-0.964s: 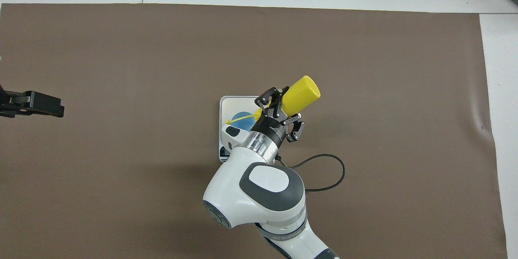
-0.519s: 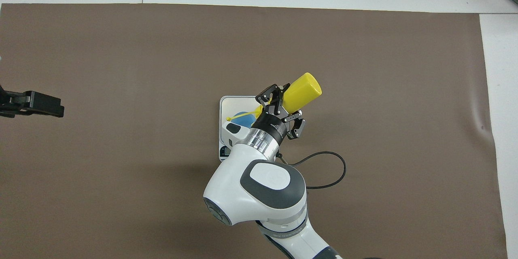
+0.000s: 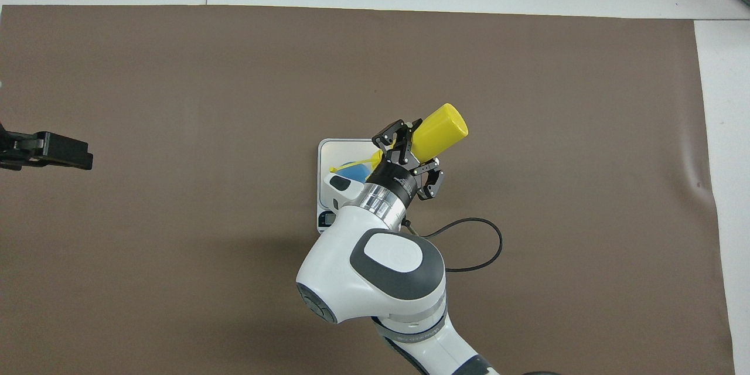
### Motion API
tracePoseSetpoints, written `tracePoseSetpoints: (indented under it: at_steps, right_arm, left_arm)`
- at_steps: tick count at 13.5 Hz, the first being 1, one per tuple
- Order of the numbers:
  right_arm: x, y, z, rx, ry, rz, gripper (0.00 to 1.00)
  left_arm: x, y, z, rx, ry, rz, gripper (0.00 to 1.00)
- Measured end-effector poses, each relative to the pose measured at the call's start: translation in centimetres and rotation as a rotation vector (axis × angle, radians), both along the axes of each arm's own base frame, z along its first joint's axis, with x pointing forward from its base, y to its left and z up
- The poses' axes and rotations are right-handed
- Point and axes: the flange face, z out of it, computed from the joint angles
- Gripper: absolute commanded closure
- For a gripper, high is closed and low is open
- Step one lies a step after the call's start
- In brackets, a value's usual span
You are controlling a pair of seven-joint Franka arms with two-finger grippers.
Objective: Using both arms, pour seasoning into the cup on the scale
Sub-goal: 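Tilt the yellow bottle nozzle down into the blue cup with the right gripper, then turn the bottle upright and carry it back with the right gripper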
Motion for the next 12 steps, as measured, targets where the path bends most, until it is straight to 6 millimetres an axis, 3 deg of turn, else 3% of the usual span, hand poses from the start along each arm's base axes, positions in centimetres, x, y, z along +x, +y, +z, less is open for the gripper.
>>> tracePoseSetpoints:
  at_steps: [6, 12]
  right_arm:
    - [1.7, -1.8, 0.7, 0.041, 0.009, -0.063, 1.0]
    - [2.0, -3.6, 5.0, 0.331, 0.078, -0.288, 1.0]
  left_arm:
    - [0.0, 0.0, 0.0, 0.0, 0.0, 0.0, 0.0]
    - [0.0, 0.0, 0.0, 0.0, 0.0, 0.0, 0.0]
